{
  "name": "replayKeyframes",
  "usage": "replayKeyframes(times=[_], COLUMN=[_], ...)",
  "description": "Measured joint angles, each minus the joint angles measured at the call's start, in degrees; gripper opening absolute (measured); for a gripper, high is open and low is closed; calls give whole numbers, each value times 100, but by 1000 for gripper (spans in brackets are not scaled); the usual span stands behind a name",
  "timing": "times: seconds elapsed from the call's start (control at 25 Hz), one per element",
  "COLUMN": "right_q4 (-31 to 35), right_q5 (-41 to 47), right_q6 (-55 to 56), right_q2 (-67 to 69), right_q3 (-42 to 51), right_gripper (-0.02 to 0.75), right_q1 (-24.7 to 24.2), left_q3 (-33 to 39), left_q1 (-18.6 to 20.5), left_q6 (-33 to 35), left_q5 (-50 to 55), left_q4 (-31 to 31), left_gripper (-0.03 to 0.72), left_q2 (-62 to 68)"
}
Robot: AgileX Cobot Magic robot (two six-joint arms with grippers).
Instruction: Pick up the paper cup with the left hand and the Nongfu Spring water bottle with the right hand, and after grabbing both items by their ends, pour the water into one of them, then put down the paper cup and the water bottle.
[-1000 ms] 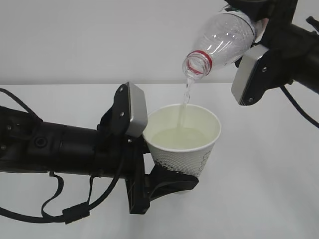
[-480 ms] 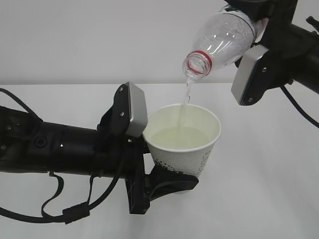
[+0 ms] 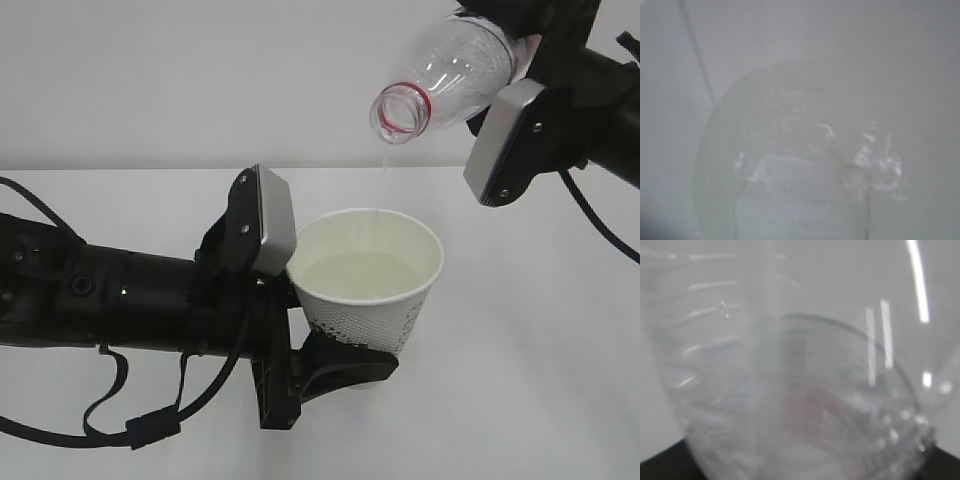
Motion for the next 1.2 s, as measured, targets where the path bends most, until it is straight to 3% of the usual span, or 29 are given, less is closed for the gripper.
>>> replayKeyframes(times=[1.2], right_q4=[217], right_q5=[0], right_q6=[2297], right_q2=[0], right_q3=[0], right_gripper=[477], right_q1=[0], left_q3=[0], left_q1=[0], left_q6=[0], left_q5=[0], left_q4=[-209], left_gripper=[504], left_q2=[0])
